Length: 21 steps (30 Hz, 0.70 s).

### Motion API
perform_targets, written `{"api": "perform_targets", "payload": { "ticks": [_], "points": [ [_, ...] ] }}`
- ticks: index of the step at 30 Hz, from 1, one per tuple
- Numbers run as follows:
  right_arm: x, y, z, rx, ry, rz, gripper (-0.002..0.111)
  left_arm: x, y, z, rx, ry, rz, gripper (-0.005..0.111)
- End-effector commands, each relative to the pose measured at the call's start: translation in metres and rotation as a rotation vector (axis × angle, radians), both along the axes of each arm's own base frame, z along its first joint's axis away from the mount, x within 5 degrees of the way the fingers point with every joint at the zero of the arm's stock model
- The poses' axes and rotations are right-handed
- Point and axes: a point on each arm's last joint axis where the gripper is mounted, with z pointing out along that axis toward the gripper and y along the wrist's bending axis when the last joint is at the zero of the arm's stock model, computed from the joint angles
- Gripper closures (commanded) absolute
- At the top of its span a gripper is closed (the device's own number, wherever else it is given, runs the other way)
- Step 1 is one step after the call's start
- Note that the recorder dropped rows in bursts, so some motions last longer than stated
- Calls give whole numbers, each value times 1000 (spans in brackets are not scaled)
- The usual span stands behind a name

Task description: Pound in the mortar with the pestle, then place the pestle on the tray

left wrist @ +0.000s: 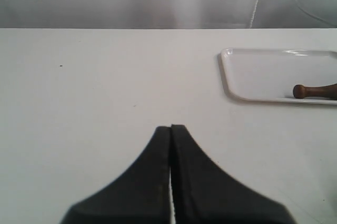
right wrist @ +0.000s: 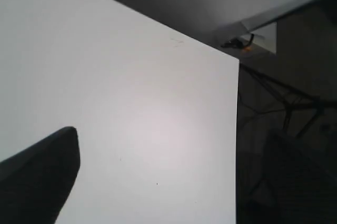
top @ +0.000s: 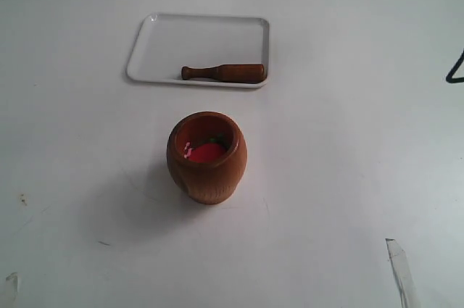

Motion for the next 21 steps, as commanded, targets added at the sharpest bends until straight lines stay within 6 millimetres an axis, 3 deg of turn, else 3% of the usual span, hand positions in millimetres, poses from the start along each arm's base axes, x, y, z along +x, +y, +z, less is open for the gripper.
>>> {"api": "perform_targets", "payload": {
  "ticks": [1, 7, 13, 19, 21],
  "points": [
    [17, -37, 15, 209, -232, -141, 22, 0, -1, 0, -15, -4, -6, 107],
    [8, -54, 56, 492, -579, -1, 22, 0, -1, 0, -15, -4, -6, 107],
    [-42, -55, 61, 661, -682, 533, 22, 0, -1, 0, -15, -4, -6, 107],
    [-96, -111, 57, 872, -793, 589, 22, 0, -1, 0, -15, -4, -6, 107],
    [-122, -124, 53, 892, -822, 707, 22, 0, -1, 0, -15, -4, -6, 107]
  ]
}}
